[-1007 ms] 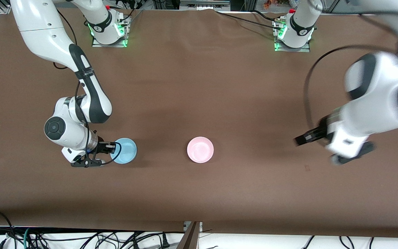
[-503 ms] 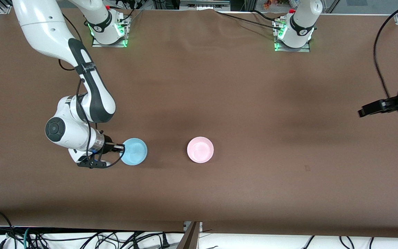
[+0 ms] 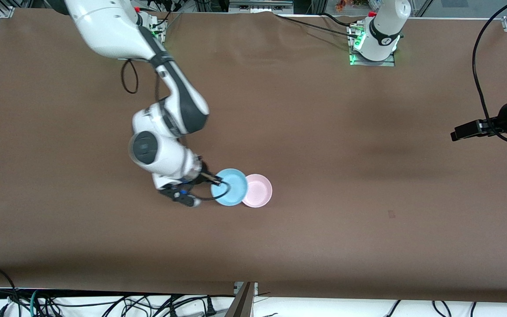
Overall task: Stack pink and blue bowls on white bowl
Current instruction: 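Grasp the blue bowl with the right gripper while the left gripper withdraws, then lower the blue bowl onto the pink bowl with the right gripper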
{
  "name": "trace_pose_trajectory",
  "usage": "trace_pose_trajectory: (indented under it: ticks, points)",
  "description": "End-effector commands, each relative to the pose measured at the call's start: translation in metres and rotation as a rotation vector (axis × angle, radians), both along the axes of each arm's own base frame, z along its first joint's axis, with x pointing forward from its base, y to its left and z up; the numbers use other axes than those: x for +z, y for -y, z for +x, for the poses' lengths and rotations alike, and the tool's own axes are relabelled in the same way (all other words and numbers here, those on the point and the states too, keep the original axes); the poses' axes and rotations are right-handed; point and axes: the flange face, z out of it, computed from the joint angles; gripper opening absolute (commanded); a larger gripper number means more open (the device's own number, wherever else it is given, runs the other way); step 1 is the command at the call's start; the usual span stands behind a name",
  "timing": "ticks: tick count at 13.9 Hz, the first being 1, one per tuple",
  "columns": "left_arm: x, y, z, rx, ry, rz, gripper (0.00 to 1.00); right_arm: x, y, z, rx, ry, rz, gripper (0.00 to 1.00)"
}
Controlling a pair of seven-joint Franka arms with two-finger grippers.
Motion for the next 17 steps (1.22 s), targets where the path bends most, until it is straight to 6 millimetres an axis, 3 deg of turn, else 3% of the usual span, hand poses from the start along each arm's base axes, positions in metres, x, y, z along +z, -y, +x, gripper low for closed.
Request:
trace_pose_trajectory:
  ticks: [1,5,17]
  points:
    - [0.000,0.002,-0.004,-0.030,-0.003,0.029,1.00,-0.022,-0.042,0.002,-0.072,0.042,-0.053,0.00]
    - [0.002,0.002,-0.004,-0.031,0.002,0.021,1.00,-0.031,-0.058,-0.007,-0.066,0.045,-0.056,0.00]
    - [0.002,0.001,-0.003,-0.028,0.002,0.018,1.00,-0.045,-0.069,-0.015,-0.093,0.041,-0.055,0.00]
